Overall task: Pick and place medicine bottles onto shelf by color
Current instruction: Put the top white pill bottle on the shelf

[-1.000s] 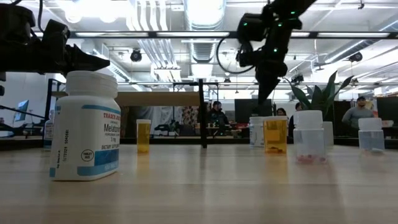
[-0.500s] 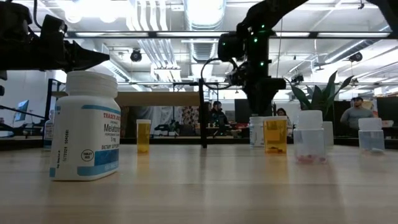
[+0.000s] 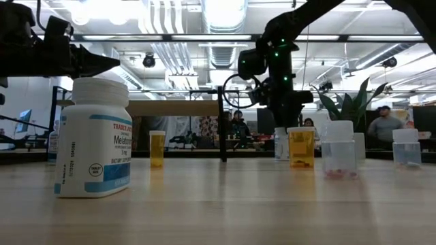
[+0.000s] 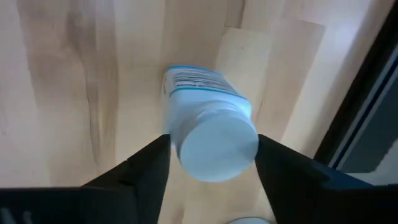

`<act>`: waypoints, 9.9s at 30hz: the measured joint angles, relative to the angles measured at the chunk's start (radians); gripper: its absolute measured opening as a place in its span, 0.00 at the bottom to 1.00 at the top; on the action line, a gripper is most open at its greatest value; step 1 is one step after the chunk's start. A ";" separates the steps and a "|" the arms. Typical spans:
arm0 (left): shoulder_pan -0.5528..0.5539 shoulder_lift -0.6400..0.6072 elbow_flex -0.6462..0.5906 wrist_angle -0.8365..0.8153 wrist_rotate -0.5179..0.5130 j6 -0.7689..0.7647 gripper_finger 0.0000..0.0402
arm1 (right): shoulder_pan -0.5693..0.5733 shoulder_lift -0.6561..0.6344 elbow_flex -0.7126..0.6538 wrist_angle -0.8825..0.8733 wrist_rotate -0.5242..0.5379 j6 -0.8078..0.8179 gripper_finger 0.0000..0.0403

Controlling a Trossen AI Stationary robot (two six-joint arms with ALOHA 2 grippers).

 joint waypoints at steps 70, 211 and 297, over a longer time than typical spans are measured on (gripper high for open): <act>0.000 0.146 0.000 0.072 0.000 0.025 0.02 | 0.073 -0.021 0.063 -0.166 0.042 0.126 0.75; 0.000 0.238 0.000 0.219 0.000 0.071 0.02 | 0.070 0.258 0.839 -0.073 -0.248 0.445 0.47; 0.000 0.248 0.000 0.234 0.000 0.070 0.02 | 0.123 0.223 0.841 -0.091 -0.238 0.498 0.61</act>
